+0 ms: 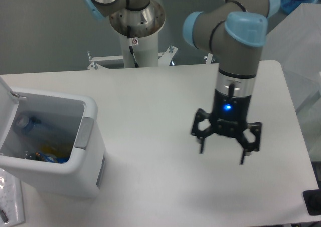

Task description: Place the trash in the trash can

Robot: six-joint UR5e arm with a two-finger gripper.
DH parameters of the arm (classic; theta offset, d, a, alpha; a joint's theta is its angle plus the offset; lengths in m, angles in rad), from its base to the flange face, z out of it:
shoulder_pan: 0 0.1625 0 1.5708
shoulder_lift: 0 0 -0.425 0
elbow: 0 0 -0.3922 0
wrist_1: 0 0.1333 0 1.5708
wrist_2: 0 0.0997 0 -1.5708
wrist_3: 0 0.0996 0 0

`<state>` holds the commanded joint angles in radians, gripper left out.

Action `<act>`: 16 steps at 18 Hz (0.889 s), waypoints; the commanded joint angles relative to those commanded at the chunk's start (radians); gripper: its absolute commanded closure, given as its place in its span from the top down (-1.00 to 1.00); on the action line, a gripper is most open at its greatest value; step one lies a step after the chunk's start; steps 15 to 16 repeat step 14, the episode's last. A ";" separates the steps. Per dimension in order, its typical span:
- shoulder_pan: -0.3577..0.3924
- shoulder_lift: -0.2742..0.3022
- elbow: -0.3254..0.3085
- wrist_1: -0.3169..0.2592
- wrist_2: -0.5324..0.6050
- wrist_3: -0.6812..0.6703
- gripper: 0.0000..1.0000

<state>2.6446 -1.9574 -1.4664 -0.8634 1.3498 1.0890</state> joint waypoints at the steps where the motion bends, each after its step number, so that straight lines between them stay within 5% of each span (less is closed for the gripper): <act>1: -0.002 -0.003 0.000 -0.035 0.020 0.011 1.00; 10: 0.003 -0.015 0.076 -0.327 0.164 0.232 1.00; 16: 0.002 -0.028 0.094 -0.350 0.181 0.235 1.00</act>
